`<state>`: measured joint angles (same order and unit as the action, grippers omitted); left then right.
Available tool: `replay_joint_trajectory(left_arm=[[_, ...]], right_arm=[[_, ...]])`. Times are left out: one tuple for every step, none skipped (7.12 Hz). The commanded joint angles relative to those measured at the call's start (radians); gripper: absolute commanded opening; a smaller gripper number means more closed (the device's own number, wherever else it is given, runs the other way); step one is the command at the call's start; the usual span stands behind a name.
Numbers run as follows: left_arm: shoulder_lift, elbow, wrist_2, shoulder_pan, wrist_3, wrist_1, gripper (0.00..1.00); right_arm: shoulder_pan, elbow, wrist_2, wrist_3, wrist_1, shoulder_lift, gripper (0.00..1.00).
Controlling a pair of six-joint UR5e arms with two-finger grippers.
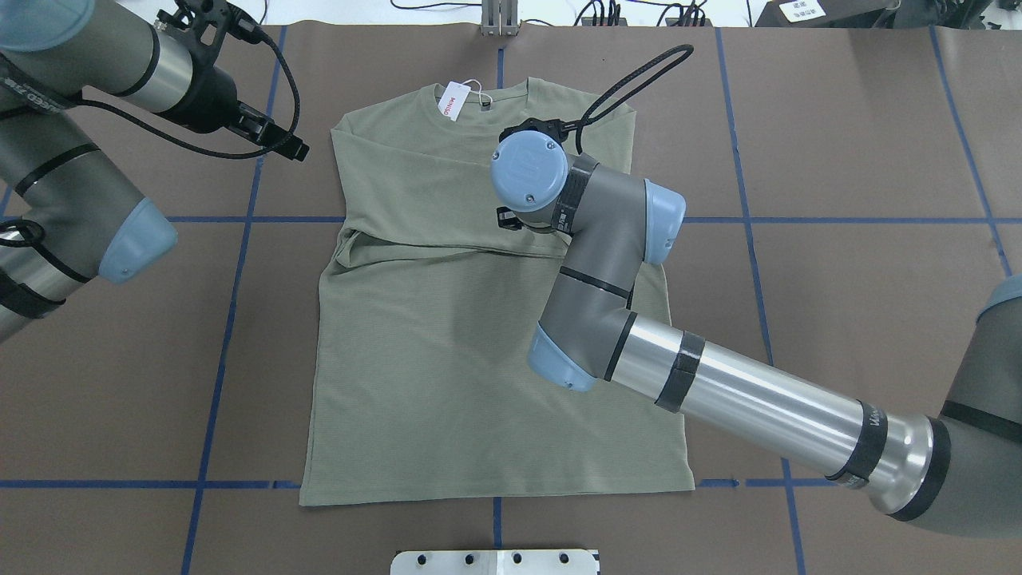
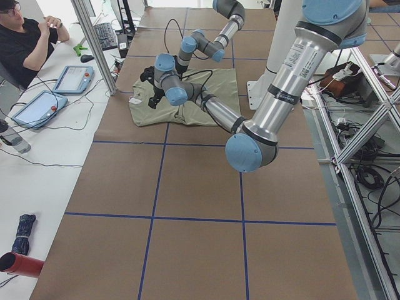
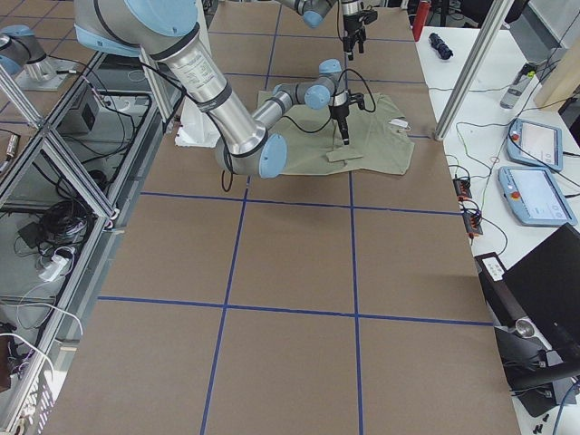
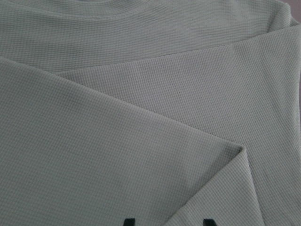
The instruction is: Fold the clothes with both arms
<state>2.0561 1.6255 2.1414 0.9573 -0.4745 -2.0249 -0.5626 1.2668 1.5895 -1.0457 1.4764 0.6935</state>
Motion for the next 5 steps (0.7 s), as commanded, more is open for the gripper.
replay_joint_trajectory(left_arm=[[-0.004,0.001,0.0,-0.002,0.001,0.0,1.0],[-0.004,0.001,0.0,-0.002,0.001,0.0,1.0],[-0.004,0.001,0.0,-0.002,0.001,0.0,1.0],[-0.004,0.001,-0.002,-0.002,0.001,0.0,1.0],[-0.004,0.001,0.0,-0.003,0.001,0.0,1.0]], right_arm=[[0.006,-0.009,-0.008,0.018,-0.001,0.003,0.53],[0.006,-0.009,-0.008,0.041,-0.001,0.009,0.51],[0.004,-0.009,-0.008,0.046,-0.001,0.009,0.46],[0.004,-0.009,-0.008,0.046,-0.001,0.009,0.14],[0.004,-0.009,-0.008,0.044,-0.001,0.009,0.0]])
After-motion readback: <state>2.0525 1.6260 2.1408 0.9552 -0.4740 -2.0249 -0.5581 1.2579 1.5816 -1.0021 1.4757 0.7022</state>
